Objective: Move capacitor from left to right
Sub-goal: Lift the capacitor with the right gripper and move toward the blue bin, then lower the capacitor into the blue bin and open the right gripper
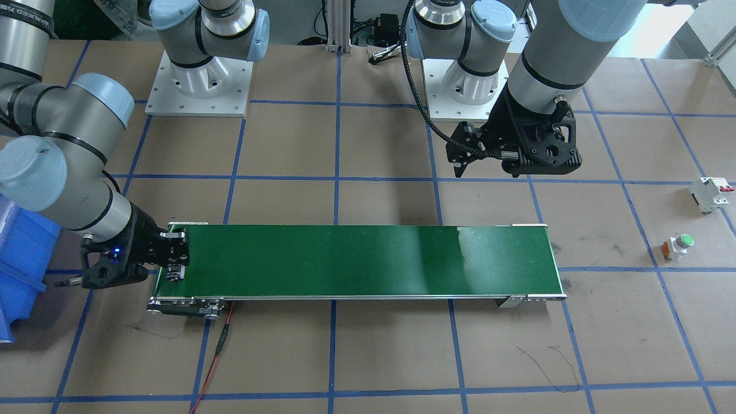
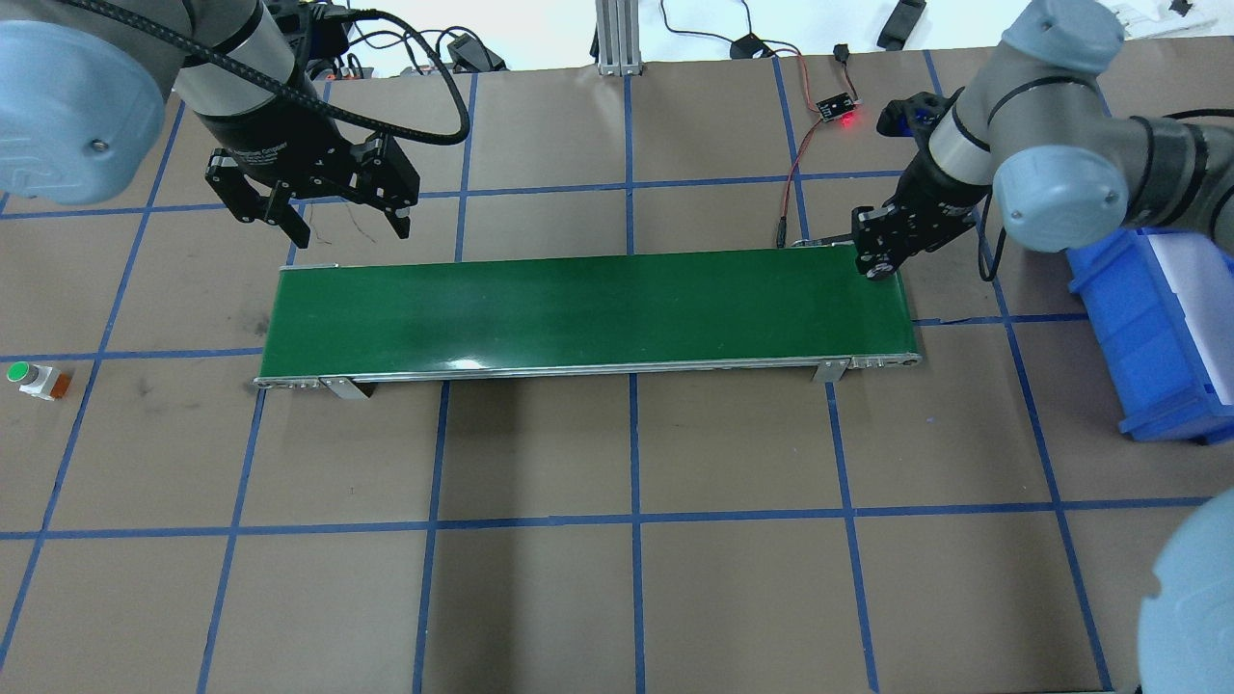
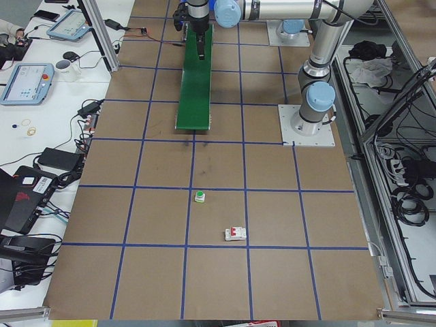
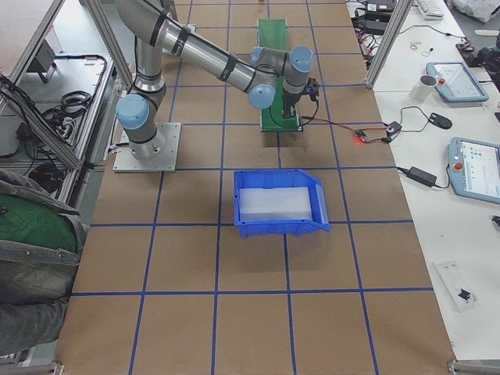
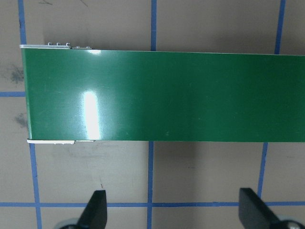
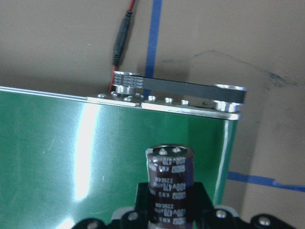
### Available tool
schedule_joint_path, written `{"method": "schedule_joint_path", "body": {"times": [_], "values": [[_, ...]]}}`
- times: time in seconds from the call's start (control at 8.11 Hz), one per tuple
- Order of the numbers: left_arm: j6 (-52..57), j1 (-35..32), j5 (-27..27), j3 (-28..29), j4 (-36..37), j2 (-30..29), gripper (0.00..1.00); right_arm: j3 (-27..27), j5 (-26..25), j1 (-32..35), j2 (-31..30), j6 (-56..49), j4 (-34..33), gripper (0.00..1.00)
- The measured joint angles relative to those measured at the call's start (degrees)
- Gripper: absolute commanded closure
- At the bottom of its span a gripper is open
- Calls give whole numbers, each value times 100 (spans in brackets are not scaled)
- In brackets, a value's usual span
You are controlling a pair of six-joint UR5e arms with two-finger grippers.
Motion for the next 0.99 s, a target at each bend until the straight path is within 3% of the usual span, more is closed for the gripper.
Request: {"method": "schedule_joint_path", "body": {"times": [0.49,0.99], "values": [[0,0,0,0,0,0,3,-652,-1317,-410,-488,-287,672,100],[0,2,0,0,0,0,3,-678,-1514,-1771,-541,-1619,659,100]]}}
